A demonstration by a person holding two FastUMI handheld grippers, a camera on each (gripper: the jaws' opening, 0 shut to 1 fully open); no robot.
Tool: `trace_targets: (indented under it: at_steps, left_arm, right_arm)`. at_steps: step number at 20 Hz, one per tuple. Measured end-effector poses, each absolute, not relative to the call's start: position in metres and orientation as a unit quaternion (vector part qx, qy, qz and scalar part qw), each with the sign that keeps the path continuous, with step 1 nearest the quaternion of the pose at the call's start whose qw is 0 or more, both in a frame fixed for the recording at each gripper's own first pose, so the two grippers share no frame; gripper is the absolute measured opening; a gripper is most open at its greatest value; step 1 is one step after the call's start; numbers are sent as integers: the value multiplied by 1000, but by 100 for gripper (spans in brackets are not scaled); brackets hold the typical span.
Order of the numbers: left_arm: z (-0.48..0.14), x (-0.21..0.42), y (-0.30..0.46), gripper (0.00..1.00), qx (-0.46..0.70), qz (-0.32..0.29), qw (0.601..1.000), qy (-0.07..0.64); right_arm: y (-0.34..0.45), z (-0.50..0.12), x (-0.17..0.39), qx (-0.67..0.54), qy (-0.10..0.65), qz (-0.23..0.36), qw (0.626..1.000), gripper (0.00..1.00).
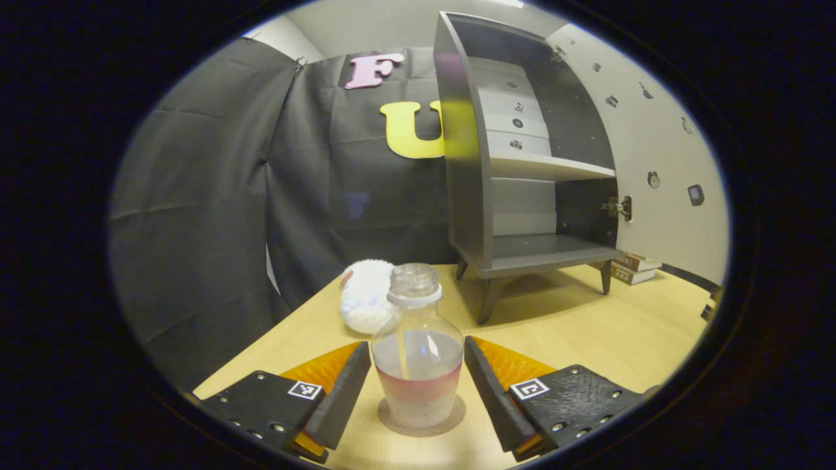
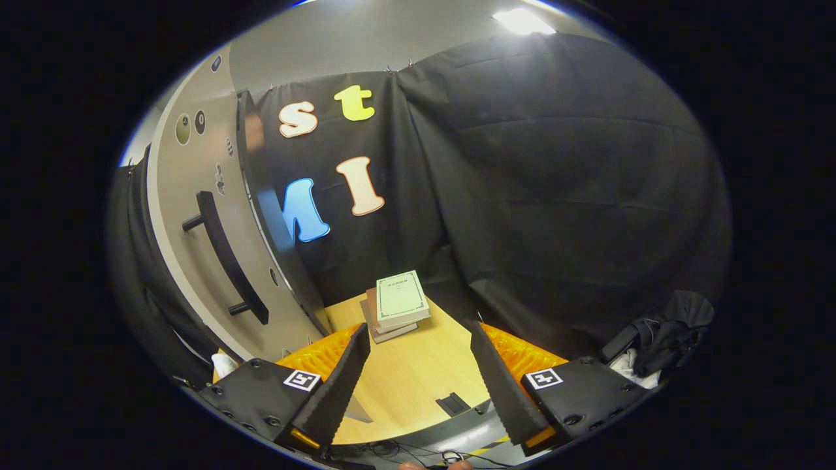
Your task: Open the cabinet door with the right hand, grasp the bottle in the cabinet with the left hand and place it on the coaster, then close the cabinet door with the right hand.
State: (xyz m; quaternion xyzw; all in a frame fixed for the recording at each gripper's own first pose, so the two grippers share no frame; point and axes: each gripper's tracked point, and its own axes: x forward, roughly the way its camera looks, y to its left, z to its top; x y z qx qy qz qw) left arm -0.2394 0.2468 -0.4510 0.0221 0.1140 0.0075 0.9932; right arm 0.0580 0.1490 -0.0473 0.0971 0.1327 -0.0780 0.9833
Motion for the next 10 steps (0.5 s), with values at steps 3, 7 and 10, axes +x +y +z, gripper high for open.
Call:
trace_targets:
  at_steps: [3,7,10]
  left_arm:
    - [-422,-238,248,89,27,16,994,102]
    - [-370,-257,235,90,31,-5,997,76]
    - [-325,-275,221,88,63,-12,996,61]
  right_arm:
    - [149,-46,67,97,124,-70,985,98]
    - [140,-44,78,93,110,-66,987,98]
    - [132,-43,82,85,103,-64,989,98]
